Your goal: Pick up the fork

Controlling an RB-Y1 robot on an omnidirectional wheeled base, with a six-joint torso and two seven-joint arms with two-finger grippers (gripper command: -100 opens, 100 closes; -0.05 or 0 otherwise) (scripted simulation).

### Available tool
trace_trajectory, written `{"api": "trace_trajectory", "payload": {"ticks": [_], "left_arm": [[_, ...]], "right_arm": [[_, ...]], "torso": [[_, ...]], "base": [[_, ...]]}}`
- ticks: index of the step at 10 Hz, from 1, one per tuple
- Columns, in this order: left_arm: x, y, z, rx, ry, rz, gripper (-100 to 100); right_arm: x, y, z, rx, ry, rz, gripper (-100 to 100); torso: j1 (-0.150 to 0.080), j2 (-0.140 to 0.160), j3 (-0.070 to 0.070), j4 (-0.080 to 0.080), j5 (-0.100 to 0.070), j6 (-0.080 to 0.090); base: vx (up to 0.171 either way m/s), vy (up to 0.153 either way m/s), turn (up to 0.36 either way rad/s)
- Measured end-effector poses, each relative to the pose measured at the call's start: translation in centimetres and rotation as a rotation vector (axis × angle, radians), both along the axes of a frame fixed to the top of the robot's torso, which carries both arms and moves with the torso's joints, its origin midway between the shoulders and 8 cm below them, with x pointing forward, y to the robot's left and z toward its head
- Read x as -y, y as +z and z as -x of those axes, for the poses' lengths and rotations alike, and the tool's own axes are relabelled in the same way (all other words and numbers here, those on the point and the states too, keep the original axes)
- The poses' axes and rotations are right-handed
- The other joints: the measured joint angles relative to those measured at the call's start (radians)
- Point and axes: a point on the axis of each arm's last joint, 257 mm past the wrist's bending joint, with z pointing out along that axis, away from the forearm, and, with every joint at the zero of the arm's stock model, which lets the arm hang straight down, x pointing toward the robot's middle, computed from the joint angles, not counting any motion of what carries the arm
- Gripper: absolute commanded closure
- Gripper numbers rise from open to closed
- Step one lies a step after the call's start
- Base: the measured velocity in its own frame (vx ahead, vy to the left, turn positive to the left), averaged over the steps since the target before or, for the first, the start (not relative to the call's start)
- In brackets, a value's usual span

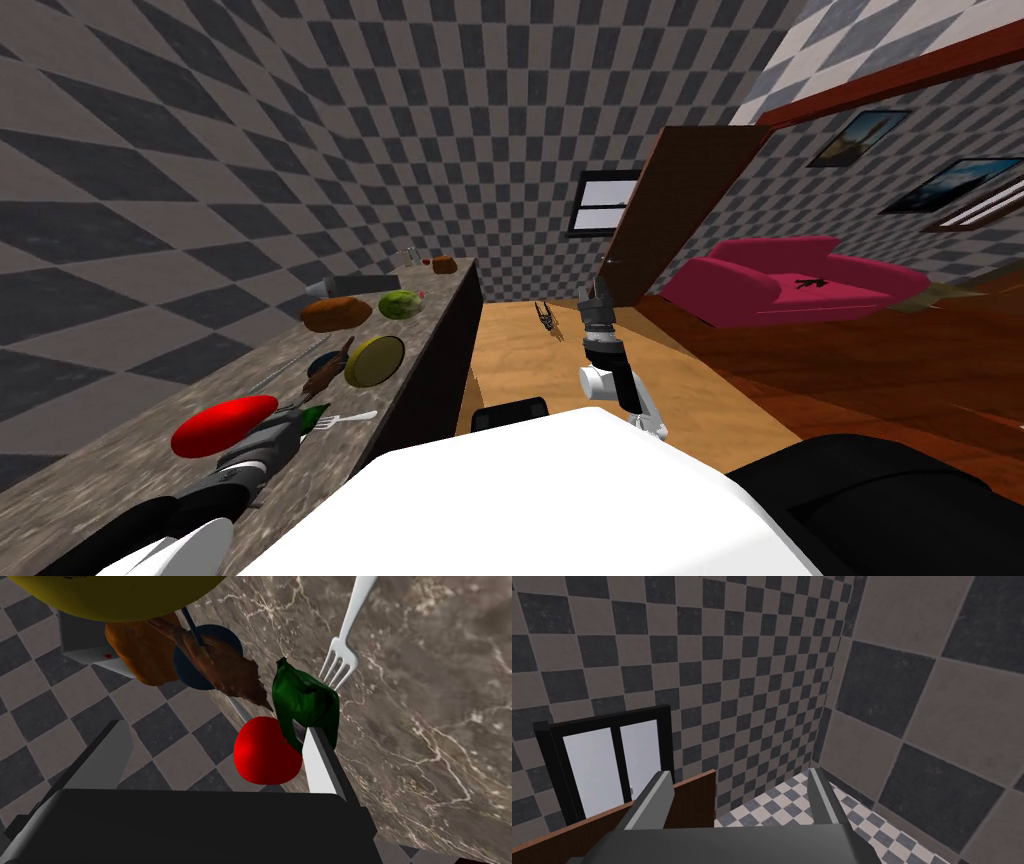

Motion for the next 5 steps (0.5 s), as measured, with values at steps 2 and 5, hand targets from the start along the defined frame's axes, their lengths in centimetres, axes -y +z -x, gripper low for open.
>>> {"api": "trace_trajectory", "payload": {"ticks": [2,5], "left_arm": [[-0.4,-1.0,1.6,-0.050,0.017,0.024,-100],[-0.5,-2.7,3.6,-0.127,0.040,0.067,-100]], "right_arm": [[0.0,0.0,0.0,0.000,0.000,0.000,0],[0.0,0.0,0.0,0.000,0.000,0.000,0]], "torso": [[0.001,0.000,0.000,0.000,0.000,0.000],[0.001,0.000,0.000,0.000,0.000,0.000]], "base": [[0.006,0.028,-0.059],[0.009,0.031,-0.128]]}}
